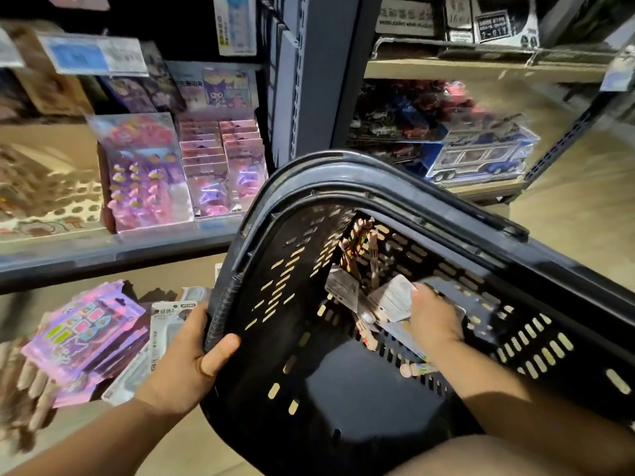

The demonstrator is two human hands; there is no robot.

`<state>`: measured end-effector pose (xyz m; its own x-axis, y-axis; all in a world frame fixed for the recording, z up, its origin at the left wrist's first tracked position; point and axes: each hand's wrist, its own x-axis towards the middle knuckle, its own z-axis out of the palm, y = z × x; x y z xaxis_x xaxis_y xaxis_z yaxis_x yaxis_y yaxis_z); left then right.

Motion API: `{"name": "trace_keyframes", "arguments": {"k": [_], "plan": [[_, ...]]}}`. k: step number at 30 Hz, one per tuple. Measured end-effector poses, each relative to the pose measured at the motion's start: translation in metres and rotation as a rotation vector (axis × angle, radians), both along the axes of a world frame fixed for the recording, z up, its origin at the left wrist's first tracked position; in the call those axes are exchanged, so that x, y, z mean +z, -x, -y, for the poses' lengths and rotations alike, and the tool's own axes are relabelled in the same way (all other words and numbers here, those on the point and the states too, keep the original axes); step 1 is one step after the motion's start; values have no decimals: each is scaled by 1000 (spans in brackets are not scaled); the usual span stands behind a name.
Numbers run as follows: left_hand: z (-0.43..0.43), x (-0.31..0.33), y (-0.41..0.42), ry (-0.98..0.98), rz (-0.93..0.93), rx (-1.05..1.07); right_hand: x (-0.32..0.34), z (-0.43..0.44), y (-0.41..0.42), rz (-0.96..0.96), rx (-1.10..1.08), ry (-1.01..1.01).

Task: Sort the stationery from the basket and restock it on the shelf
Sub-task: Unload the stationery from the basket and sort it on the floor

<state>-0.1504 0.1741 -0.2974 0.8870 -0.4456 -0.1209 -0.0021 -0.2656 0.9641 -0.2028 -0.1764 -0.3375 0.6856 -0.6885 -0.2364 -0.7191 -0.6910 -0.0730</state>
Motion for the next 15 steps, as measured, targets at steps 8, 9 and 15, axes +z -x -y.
{"name": "trace_keyframes", "arguments": {"k": [8,9,15], "plan": [[-7,-14,-12,-47,-28,-11,24,-21,-36,-98,202,33],[-7,-14,-13,-47,-26,-15,12,-21,-38,-109,262,17],[-3,-13,-14,-23,-16,6,-30,-30,-43,-152,156,-214]]}}
